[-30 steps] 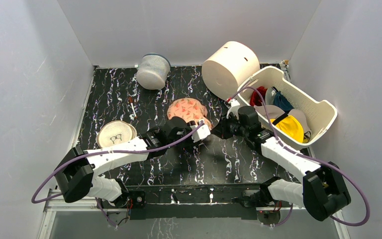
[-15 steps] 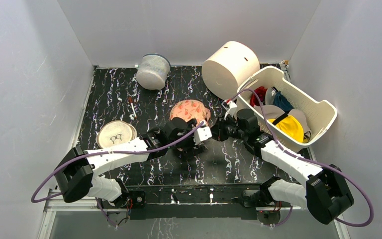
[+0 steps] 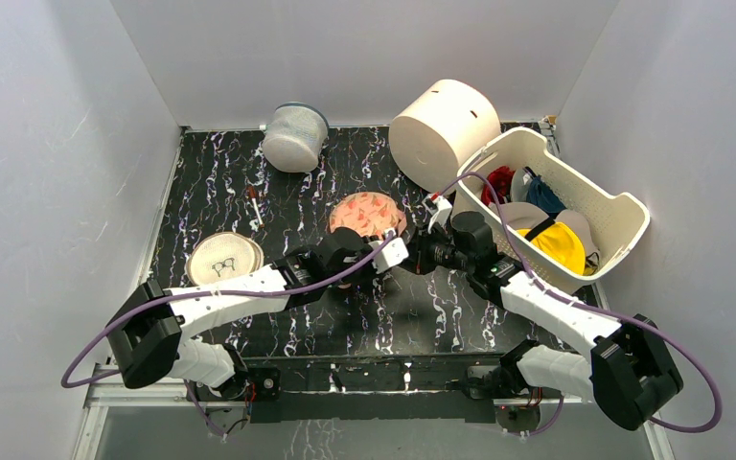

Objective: Unzip the laundry bag and remove the bra

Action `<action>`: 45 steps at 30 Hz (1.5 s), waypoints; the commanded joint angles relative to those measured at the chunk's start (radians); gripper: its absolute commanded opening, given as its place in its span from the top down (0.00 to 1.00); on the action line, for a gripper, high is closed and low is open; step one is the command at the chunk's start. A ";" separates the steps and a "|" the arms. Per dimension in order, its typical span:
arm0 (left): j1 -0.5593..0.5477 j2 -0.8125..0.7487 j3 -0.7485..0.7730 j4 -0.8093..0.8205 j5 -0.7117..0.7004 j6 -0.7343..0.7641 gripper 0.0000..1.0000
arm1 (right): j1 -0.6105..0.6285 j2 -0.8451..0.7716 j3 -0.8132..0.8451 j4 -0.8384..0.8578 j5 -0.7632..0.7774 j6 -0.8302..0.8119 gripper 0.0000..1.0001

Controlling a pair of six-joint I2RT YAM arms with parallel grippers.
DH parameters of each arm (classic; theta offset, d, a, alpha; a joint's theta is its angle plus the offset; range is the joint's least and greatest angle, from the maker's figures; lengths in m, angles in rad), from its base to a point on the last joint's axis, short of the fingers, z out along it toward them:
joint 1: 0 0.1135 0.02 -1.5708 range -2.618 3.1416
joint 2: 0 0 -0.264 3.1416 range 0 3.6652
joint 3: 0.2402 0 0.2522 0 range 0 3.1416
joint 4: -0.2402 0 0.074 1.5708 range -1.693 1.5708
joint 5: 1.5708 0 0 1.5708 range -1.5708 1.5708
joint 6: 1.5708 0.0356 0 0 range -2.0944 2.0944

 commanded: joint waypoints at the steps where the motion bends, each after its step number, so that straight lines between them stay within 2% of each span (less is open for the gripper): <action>1: -0.005 -0.043 0.012 0.030 -0.061 0.020 0.76 | 0.009 -0.016 0.011 0.062 0.008 -0.005 1.00; 5: -0.006 -0.063 0.013 0.018 -0.085 0.044 0.93 | 0.007 -0.023 -0.001 0.051 0.066 -0.035 1.00; 10: -0.006 -0.099 -0.005 0.021 -0.096 0.069 1.00 | -0.039 0.011 0.017 0.019 0.097 -0.095 1.00; 16: -0.005 -0.115 -0.010 0.007 -0.125 0.089 1.00 | -0.183 0.059 0.030 0.008 0.030 -0.132 1.00; 21: -0.006 -0.102 -0.005 -0.009 -0.126 0.092 0.99 | -0.190 0.068 0.077 -0.068 0.001 -0.188 1.00; 24: -0.005 -0.087 0.006 -0.026 -0.086 0.077 0.84 | -0.175 0.050 0.073 -0.055 -0.043 -0.165 1.00; 29: -0.005 -0.079 0.024 -0.060 0.052 0.049 0.48 | -0.114 0.049 0.048 0.022 -0.082 -0.077 1.00; 32: -0.005 -0.086 0.014 -0.051 0.122 0.032 0.33 | -0.083 0.063 0.041 0.065 -0.073 -0.031 1.00; 36: -0.007 -0.071 0.018 -0.034 0.126 0.005 0.25 | -0.057 0.074 0.044 0.104 -0.073 0.005 1.00; 39: -0.007 -0.038 0.039 -0.038 0.088 -0.024 0.25 | -0.043 0.073 0.051 0.101 -0.070 0.008 1.00; 42: -0.007 -0.008 0.051 -0.035 0.043 -0.031 0.28 | -0.038 0.067 0.058 0.086 -0.069 0.009 1.00; 45: -0.007 0.010 0.065 -0.043 0.015 -0.036 0.38 | -0.034 0.059 0.040 0.110 -0.063 0.022 1.00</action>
